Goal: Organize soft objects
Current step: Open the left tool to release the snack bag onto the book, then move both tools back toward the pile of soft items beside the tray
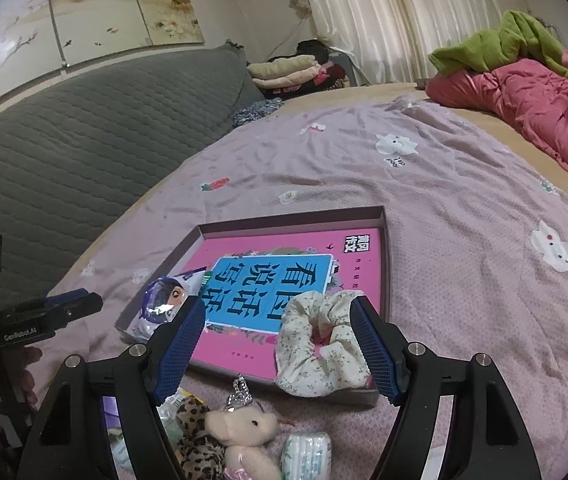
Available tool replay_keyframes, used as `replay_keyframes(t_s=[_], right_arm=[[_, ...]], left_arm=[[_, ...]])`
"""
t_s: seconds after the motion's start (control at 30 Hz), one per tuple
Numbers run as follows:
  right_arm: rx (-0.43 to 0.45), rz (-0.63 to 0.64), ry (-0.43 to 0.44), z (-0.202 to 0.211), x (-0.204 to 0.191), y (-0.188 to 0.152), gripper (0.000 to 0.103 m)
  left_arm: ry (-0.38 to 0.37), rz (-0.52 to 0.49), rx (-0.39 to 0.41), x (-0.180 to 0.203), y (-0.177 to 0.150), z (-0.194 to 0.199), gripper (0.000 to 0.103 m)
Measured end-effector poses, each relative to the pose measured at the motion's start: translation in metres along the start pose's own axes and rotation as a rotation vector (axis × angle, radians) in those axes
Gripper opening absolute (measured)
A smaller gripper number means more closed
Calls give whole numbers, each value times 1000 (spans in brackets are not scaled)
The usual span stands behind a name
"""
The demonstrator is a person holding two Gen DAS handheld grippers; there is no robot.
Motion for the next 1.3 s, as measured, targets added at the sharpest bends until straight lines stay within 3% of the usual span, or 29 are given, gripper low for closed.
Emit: replay_keyframes(t_s=[0.23, 0.57, 0.7, 1.0, 1.13, 1.3], right_arm=[[-10, 75, -31, 13, -14, -6, 76], [-14, 2, -138, 46, 5, -23, 76], [-60, -3, -195, 49, 9, -36, 76], [-122, -20, -217, 63, 13, -60, 76], [-184, -29, -221, 58, 14, -76, 66], [-225, -33, -210, 53, 14, -88, 65]], left_arm=[[-2, -27, -4, 7, -12, 10, 63], [6, -43, -18, 3, -28, 19, 63], [9, -64, -25, 4, -36, 23, 63], [7, -70, -52, 0, -52, 33, 63], [4, -72, -80, -1, -64, 36, 63], [-8, -80, -106, 2, -76, 40, 63]])
Point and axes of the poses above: each gripper's, at about its wrist camera, not at the fingertips, and z roughly against the way its jaws point, x to its right, y to its top, the point moved 9 cm from there along -z, roughly the way its jaws point, and after that the axes turned 14 degrees about y, right-handed, at the moved point
